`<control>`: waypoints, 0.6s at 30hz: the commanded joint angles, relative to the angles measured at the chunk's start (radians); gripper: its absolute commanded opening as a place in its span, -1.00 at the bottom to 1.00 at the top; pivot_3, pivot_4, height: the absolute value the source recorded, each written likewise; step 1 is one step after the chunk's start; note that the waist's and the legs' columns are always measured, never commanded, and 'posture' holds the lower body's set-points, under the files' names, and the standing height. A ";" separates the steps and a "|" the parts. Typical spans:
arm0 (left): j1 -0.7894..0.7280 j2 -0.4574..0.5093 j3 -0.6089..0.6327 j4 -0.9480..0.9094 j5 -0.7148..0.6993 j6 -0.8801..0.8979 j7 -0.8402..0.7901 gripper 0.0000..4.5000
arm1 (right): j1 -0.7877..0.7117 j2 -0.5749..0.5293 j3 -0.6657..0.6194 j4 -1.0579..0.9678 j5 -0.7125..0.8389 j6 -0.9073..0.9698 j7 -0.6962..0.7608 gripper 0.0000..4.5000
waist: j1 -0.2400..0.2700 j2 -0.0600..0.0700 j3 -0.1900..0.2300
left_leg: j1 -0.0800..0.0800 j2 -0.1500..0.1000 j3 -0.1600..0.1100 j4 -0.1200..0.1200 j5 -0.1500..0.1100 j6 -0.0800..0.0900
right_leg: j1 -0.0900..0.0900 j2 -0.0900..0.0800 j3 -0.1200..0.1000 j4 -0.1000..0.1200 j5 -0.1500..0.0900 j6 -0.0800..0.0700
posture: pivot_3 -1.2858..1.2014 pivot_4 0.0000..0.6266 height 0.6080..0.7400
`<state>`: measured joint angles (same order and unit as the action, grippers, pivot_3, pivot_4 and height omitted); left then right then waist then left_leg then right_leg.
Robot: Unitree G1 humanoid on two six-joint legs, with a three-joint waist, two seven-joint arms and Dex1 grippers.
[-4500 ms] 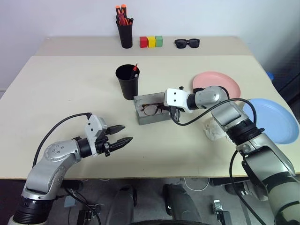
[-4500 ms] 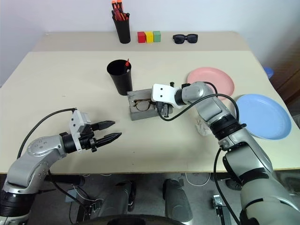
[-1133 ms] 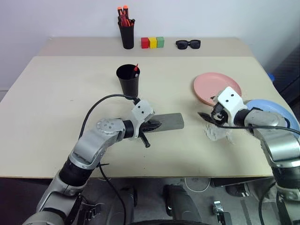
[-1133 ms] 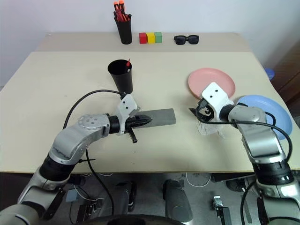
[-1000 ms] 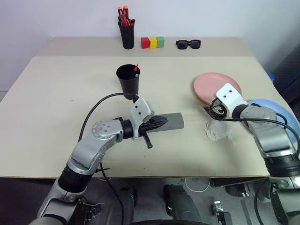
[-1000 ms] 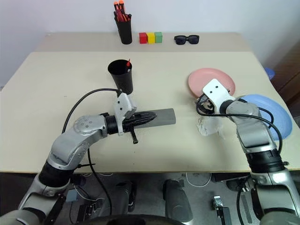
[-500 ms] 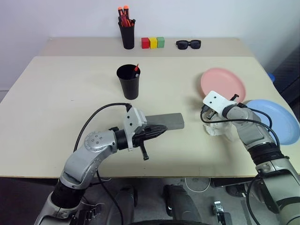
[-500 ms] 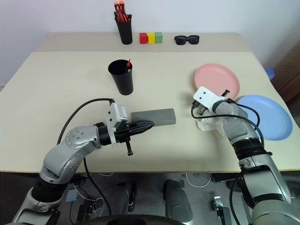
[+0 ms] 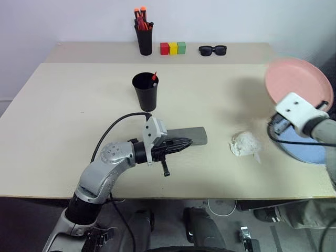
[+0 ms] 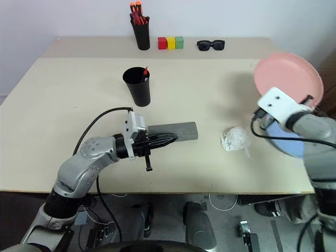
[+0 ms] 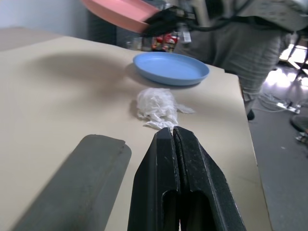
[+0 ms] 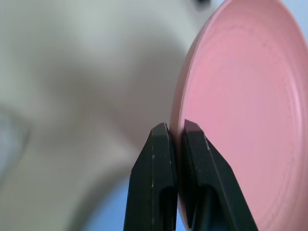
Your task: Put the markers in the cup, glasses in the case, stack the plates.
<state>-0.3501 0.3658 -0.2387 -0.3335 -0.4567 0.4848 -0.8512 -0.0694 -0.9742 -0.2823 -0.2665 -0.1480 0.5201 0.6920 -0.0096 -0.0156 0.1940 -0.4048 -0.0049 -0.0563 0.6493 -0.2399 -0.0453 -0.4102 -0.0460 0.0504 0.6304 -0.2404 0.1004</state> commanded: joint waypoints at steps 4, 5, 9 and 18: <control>-0.048 -0.028 -0.017 0.044 0.006 -0.059 -0.042 -1.00 | 0.144 -0.009 -0.081 -0.033 0.003 -0.014 0.011 -0.69 | -0.012 0.003 -0.002 | 0.002 0.000 0.004 0.000 0.000 0.000 | 0.000 0.000 0.003 0.000 0.000 0.000 | 0.03 -0.52 1.00; -0.049 -0.029 -0.017 0.045 0.008 -0.061 -0.043 -1.00 | 0.153 -0.014 -0.079 -0.030 -0.003 -0.021 0.008 -0.59 | -0.012 0.003 -0.002 | 0.004 0.000 0.004 0.000 0.000 0.000 | 0.001 0.000 0.003 0.001 0.000 0.000 | 0.03 -0.52 1.00; -0.034 -0.025 -0.008 0.034 0.007 -0.060 -0.036 -1.00 | 0.116 -0.004 -0.077 -0.063 0.042 -0.013 0.026 0.31 | -0.008 0.003 -0.002 | 0.005 0.001 0.004 0.000 0.000 0.000 | 0.002 0.000 0.003 0.001 0.000 0.000 | 0.03 -0.52 1.00; -0.017 -0.015 0.005 0.021 0.010 -0.057 -0.010 -1.00 | 0.033 0.105 -0.065 -0.187 0.327 0.132 0.122 0.49 | 0.001 0.002 -0.001 | 0.004 0.000 0.002 0.000 0.000 0.000 | 0.003 0.000 0.002 0.000 -0.001 0.000 | 0.03 -0.52 1.00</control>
<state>-0.3632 0.3530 -0.2495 -0.2771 -0.4444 0.4438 -0.8655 -0.0251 -0.8748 -0.3257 -0.4231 0.1431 0.6349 0.8084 -0.0090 -0.0131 0.1928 -0.4009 -0.0046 -0.0541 0.6499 -0.2402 -0.0449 -0.4073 -0.0460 0.0528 0.6301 -0.2410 0.1004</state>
